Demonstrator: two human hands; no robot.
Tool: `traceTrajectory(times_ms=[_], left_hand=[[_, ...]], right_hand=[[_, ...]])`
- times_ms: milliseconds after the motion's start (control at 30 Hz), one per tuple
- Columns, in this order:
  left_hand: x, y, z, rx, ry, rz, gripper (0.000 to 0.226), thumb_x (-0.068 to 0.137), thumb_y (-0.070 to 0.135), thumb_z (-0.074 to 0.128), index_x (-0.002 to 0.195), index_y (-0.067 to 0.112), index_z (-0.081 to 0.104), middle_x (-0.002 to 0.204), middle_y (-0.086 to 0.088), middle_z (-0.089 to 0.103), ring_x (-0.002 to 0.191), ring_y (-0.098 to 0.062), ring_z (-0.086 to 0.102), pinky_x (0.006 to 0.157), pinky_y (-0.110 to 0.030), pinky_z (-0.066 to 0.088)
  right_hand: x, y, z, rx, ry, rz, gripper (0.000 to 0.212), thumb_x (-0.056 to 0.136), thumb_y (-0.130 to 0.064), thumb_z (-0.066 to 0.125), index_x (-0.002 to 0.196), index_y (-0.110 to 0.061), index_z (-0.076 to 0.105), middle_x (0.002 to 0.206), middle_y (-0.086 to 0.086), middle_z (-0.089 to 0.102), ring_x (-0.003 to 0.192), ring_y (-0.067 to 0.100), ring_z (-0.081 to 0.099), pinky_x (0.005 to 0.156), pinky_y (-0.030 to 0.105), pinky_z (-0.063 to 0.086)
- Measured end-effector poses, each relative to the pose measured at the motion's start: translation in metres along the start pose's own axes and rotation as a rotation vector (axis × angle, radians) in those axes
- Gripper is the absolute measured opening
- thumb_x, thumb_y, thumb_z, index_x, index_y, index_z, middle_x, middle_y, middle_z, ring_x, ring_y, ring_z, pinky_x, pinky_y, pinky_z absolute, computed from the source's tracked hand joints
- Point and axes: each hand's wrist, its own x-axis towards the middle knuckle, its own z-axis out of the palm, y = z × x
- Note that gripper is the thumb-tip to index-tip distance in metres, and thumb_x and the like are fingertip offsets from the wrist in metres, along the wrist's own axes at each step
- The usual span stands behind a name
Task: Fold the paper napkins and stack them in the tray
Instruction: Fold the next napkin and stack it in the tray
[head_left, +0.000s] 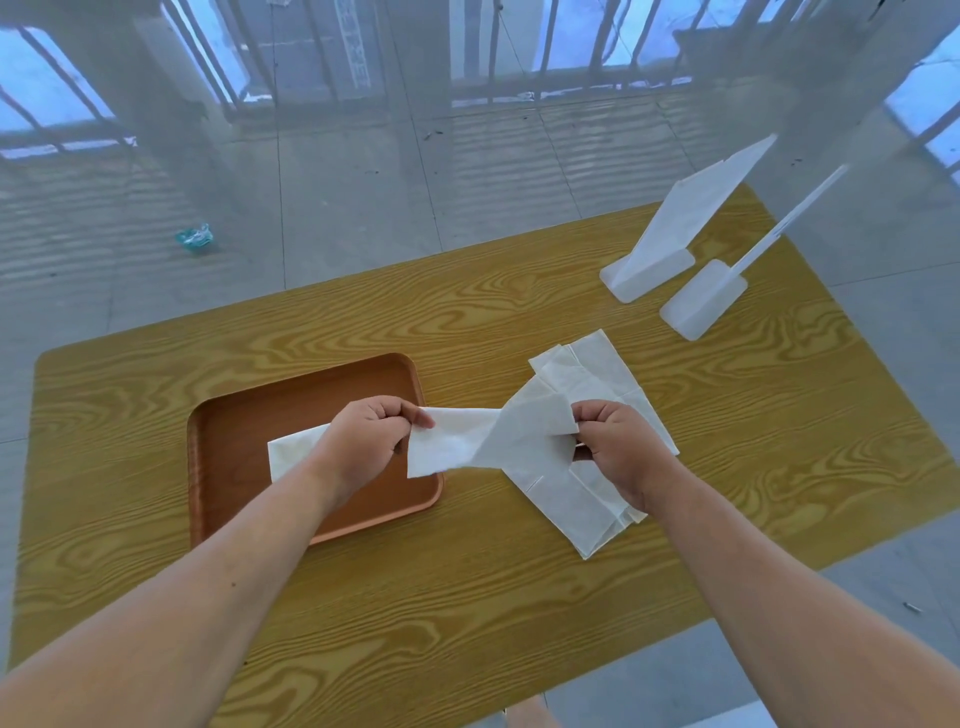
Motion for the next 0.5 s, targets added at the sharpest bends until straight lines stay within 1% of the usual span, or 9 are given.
traceTrajectory(times_ms=[67,133,167,233,267,300,333,400,500], left_hand=[[-0.001,0.003,0.0,0.008,-0.013,0.003,0.026,0.086,0.027,0.058,0.09,0.028,0.084,0.082,-0.005,0.068,0.073,-0.019,0.054,0.075,-0.034,0.046],[-0.003,0.005,0.0,0.015,-0.03,0.02,0.027,0.083,0.047,0.067,0.092,0.027,0.084,0.088,0.0,0.075,0.078,-0.014,0.059,0.078,-0.031,0.047],[-0.003,0.005,0.001,0.015,-0.03,0.032,0.026,0.083,0.05,0.073,0.091,0.028,0.084,0.09,0.002,0.079,0.078,-0.01,0.063,0.078,-0.027,0.049],[-0.001,0.004,0.005,0.007,-0.005,0.066,0.009,0.085,0.037,0.082,0.09,0.03,0.081,0.083,0.002,0.076,0.071,-0.007,0.063,0.069,-0.02,0.05],[0.0,0.004,0.007,-0.018,-0.002,0.076,0.007,0.087,0.027,0.083,0.092,0.029,0.079,0.08,0.001,0.07,0.067,-0.009,0.059,0.064,-0.02,0.05],[0.001,0.004,0.009,-0.06,-0.002,0.072,0.016,0.087,0.017,0.083,0.096,0.028,0.076,0.081,-0.002,0.066,0.069,-0.011,0.058,0.064,-0.023,0.05],[0.003,0.005,0.012,-0.121,-0.006,0.054,0.025,0.088,0.009,0.081,0.103,0.028,0.073,0.084,-0.006,0.065,0.074,-0.015,0.061,0.068,-0.028,0.054],[0.004,0.01,0.019,-0.24,-0.032,0.004,0.042,0.089,-0.001,0.077,0.12,0.024,0.064,0.092,-0.01,0.069,0.089,-0.023,0.069,0.081,-0.04,0.06],[0.004,0.017,0.026,-0.406,-0.116,-0.082,0.056,0.086,-0.005,0.076,0.132,0.023,0.059,0.095,-0.006,0.076,0.095,-0.023,0.075,0.08,-0.041,0.063]], right_hand=[[-0.002,-0.002,-0.002,-0.01,0.0,-0.003,0.046,0.093,0.005,0.047,0.093,-0.021,0.085,0.104,-0.002,0.081,0.1,0.022,0.075,0.084,0.034,0.061],[-0.004,-0.003,-0.004,0.018,0.006,-0.007,0.043,0.094,0.0,0.048,0.095,-0.022,0.086,0.108,-0.003,0.081,0.104,0.02,0.073,0.09,0.035,0.059],[-0.004,-0.005,-0.005,0.032,0.012,-0.017,0.041,0.095,-0.003,0.049,0.096,-0.021,0.085,0.109,-0.003,0.081,0.106,0.02,0.072,0.093,0.036,0.058],[-0.005,-0.007,-0.006,0.058,0.037,-0.043,0.034,0.096,-0.005,0.054,0.096,-0.019,0.085,0.109,0.0,0.08,0.105,0.02,0.071,0.095,0.037,0.057],[-0.005,-0.008,-0.007,0.069,0.054,-0.059,0.031,0.096,-0.004,0.057,0.096,-0.019,0.085,0.108,0.003,0.079,0.102,0.02,0.069,0.094,0.039,0.055],[-0.005,-0.008,-0.007,0.076,0.071,-0.073,0.03,0.094,-0.002,0.059,0.097,-0.018,0.084,0.106,0.008,0.078,0.097,0.021,0.067,0.093,0.04,0.055],[-0.004,-0.009,-0.007,0.075,0.09,-0.088,0.031,0.092,0.001,0.06,0.098,-0.019,0.082,0.099,0.011,0.073,0.092,0.022,0.063,0.09,0.041,0.054],[-0.002,-0.011,-0.008,0.063,0.128,-0.116,0.034,0.091,0.001,0.059,0.104,-0.023,0.079,0.088,0.007,0.061,0.086,0.021,0.057,0.084,0.04,0.051],[0.003,-0.02,-0.013,0.155,0.145,-0.147,0.036,0.094,-0.001,0.06,0.117,-0.026,0.071,0.085,0.005,0.057,0.086,0.023,0.055,0.083,0.04,0.049]])
